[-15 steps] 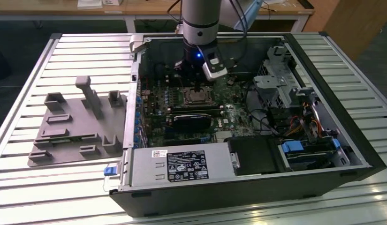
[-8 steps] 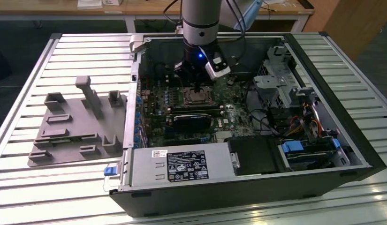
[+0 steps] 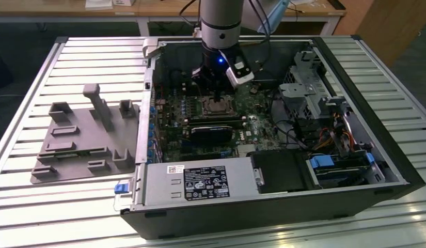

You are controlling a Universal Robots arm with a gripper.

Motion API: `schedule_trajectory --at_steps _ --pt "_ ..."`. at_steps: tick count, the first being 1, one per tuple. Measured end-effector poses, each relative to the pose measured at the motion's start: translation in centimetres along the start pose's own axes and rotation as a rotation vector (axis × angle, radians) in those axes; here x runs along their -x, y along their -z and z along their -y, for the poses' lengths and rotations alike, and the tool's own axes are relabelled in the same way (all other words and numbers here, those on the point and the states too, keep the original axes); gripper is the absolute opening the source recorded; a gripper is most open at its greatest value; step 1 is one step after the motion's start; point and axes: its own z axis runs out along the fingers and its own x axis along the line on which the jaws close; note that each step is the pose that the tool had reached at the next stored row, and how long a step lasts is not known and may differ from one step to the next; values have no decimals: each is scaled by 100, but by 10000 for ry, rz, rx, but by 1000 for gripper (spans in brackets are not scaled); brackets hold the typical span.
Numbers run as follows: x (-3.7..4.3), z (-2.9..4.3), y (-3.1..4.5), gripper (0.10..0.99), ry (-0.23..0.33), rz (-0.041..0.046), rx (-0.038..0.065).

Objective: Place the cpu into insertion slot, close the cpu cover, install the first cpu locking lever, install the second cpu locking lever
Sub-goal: 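Close the cpu cover, then install the first cpu locking lever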

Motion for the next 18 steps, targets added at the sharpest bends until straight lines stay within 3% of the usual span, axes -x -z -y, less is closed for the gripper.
schedule_trajectory --at_steps 18 --pt "2 -2 58 102 0 -4 14"
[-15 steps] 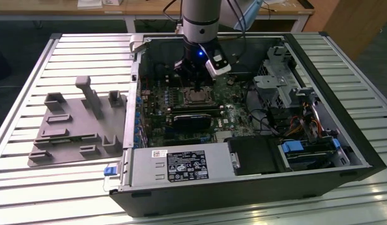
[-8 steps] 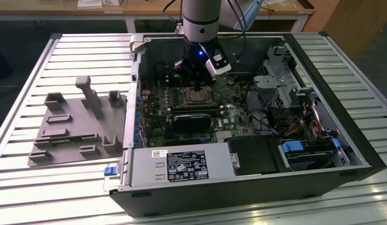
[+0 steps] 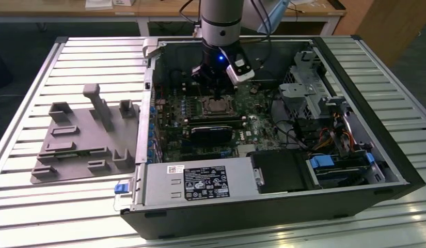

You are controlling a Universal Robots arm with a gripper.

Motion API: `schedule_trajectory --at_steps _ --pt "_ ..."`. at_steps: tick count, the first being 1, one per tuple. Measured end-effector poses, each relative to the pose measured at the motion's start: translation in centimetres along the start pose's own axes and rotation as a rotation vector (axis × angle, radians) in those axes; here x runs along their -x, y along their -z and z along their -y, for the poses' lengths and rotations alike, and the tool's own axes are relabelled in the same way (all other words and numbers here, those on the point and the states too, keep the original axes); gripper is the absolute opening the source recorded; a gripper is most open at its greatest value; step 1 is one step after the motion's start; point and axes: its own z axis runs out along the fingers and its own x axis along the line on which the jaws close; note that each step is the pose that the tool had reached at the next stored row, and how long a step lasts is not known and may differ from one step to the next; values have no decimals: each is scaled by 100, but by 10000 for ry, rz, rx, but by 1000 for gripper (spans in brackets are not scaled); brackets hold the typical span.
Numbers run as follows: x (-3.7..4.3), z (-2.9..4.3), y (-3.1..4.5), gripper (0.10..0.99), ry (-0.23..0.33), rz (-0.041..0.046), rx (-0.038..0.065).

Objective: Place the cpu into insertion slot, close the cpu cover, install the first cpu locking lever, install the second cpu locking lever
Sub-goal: 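Install the first cpu locking lever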

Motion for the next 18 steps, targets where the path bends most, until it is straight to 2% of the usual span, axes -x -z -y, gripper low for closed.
schedule_trajectory --at_steps 5,13,18 --pt "3 -3 67 102 2 5 5" --pt "7 -10 220 102 1 16 6" --pt "3 -10 236 102 0 21 7"
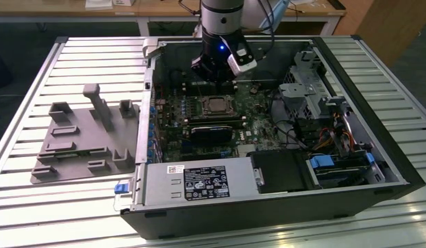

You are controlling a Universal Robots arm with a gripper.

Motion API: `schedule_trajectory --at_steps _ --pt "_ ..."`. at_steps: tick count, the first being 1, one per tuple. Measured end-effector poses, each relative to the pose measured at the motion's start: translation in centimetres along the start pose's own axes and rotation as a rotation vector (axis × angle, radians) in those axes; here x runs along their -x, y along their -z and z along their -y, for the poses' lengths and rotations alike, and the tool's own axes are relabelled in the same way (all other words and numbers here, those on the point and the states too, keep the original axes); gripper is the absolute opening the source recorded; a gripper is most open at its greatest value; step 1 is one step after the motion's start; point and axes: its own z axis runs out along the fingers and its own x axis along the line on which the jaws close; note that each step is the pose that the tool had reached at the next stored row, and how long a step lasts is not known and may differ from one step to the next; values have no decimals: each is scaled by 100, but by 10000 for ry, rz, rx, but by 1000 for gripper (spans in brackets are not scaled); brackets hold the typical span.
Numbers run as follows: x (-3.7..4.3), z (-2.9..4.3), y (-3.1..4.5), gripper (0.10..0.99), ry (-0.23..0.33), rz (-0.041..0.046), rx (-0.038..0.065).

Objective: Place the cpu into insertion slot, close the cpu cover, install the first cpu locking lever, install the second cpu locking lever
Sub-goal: 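Install the first cpu locking lever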

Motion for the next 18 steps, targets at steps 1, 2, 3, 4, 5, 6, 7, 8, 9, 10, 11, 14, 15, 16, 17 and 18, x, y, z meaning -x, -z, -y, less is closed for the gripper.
schedule_trajectory --at_steps 1,2,3,4,5,6,7,8,9,10,11,14,15,16,17,18 --pt "-8 1 1 102 1 1 -1" --pt "-18 2 1 102 2 5 -1" --pt "-32 3 2 102 2 9 0" --pt "-49 4 3 102 2 16 0" --pt "-69 5 3 102 2 24 1" --pt "-92 7 4 102 2 32 1" --pt "-117 9 5 102 3 42 2" --pt "-146 11 6 102 5 53 3" --pt "-176 13 7 102 3 65 4" --pt "-211 15 8 102 4 79 5" --pt "-243 18 9 102 6 91 6" --pt "-337 24 13 102 6 129 8" --pt "-369 27 14 102 8 142 10" --pt "-398 29 15 102 8 154 11" --pt "-427 31 16 102 7 166 11" --pt "-457 33 17 102 8 179 12"
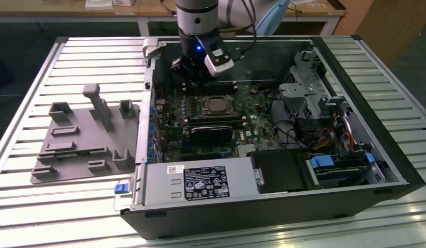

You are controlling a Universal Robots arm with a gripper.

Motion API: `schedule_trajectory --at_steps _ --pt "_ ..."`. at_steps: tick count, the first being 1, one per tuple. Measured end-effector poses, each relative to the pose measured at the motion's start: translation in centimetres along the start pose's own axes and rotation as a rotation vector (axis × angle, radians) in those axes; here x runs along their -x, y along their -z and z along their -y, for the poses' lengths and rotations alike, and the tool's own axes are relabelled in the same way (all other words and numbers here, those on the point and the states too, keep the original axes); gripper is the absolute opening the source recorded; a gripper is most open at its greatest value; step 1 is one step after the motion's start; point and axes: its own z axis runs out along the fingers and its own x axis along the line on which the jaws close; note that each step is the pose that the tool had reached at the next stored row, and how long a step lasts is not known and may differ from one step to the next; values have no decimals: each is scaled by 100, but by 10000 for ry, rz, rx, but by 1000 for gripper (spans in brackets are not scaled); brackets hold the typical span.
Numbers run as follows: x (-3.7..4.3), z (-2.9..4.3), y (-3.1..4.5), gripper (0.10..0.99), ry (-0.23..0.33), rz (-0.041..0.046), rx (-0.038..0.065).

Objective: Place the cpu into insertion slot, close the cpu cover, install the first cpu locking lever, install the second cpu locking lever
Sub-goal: 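Install the first cpu locking lever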

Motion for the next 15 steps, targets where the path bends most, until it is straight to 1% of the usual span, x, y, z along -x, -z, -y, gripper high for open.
schedule_trajectory --at_steps 3,6,7,9,10,15 --pt "-79 6 4 102 0 30 3" --pt "-137 10 7 102 2 52 10" --pt "-152 11 8 102 2 58 32" --pt "-175 13 10 102 -4 61 132" --pt "-184 13 10 102 -8 60 206" --pt "-223 16 12 102 -45 26 824"
